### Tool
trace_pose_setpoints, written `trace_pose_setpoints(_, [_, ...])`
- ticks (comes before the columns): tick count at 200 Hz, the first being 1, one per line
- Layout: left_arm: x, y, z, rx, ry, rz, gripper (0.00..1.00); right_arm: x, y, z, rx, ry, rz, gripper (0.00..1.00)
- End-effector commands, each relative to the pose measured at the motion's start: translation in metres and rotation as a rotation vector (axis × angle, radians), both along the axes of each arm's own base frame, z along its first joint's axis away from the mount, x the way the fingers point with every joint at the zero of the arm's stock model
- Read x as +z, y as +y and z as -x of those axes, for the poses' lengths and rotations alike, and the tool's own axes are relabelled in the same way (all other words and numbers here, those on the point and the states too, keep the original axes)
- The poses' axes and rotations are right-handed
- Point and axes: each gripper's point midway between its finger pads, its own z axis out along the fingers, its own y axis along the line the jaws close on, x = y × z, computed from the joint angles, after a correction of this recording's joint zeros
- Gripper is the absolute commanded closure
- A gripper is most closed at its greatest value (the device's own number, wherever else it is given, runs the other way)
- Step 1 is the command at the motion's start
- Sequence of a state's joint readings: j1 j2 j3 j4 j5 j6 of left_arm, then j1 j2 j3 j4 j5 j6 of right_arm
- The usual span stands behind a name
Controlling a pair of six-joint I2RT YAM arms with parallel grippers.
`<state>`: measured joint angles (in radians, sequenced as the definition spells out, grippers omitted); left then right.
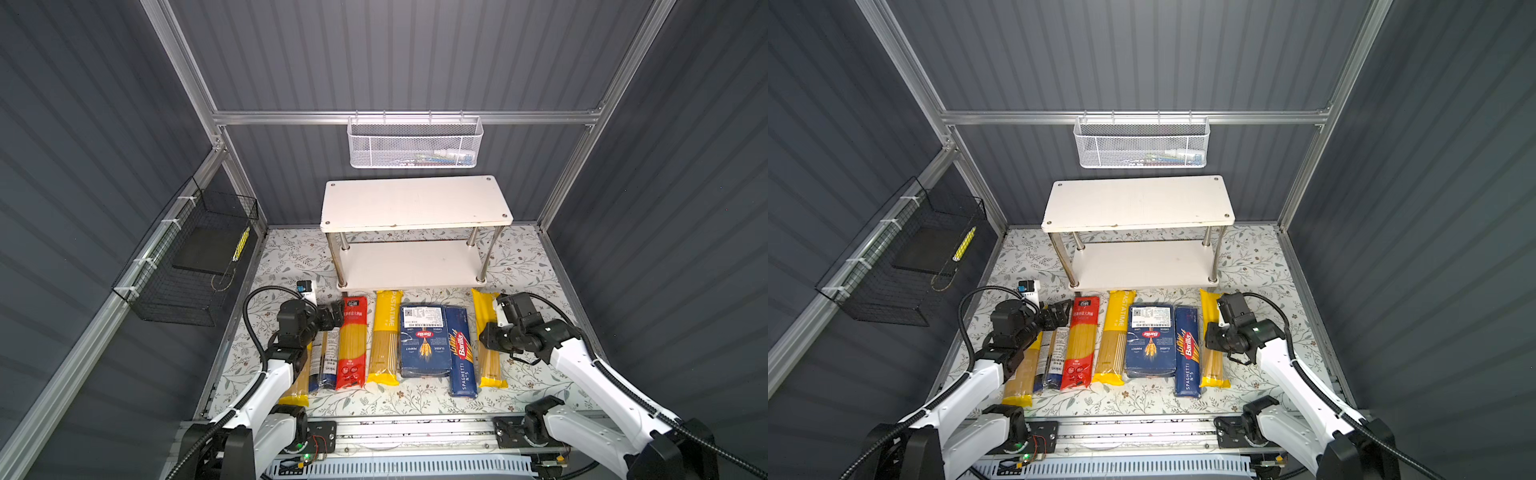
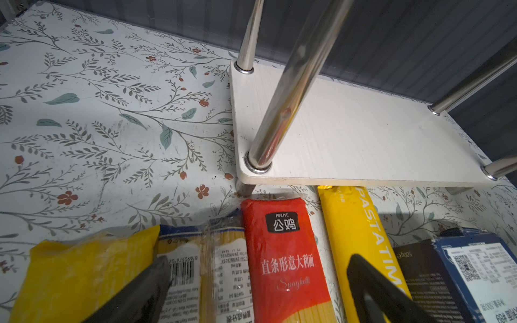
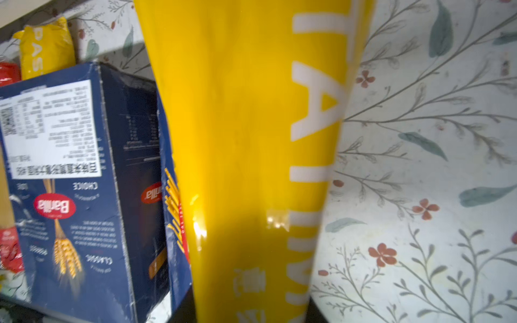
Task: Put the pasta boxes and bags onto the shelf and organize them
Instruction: 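Lift the yellow bag upright with the right gripper toward the shelf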
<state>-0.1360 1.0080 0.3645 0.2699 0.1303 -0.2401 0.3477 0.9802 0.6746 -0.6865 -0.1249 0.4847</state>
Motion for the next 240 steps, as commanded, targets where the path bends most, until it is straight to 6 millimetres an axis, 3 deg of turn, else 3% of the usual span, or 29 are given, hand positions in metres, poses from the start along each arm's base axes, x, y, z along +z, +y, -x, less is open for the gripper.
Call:
trace_pose_setpoints(1, [0.003, 0.002, -0.002, 0.008, -0.002, -0.002, 0.0, 0.053, 0.023, -0.012, 0.081, -0.135, -0.123, 0.84])
trace_pose_setpoints(73, [0.0, 0.001, -0.003, 0.005, 0.01, -0.002, 0.0, 0.144, 0.052, -0.004, 0.239, -0.289, -0.224, 0.85])
trace_pose_setpoints(118, [0.001, 0.002, -0.002, 0.008, 0.006, -0.003, 0.0, 0.164, 0.066, 0.005, 0.334, -0.313, -0.205, 0.86])
trace_pose_setpoints(146, [0.001, 0.002, -0.002, 0.008, 0.005, -0.004, 0.0, 0.186, 0.076, 0.006, 0.372, -0.364, -0.245, 0.86])
trace_pose_setpoints(189, [0.0, 0.001, -0.003, 0.006, 0.01, -0.003, 0.0, 0.23, 0.076, -0.008, 0.351, -0.458, -0.231, 0.85])
trace_pose_setpoints(240, [0.002, 0.002, -0.002, 0.007, 0.004, -0.002, 0.0, 0.257, 0.081, -0.027, 0.34, -0.475, -0.207, 0.85])
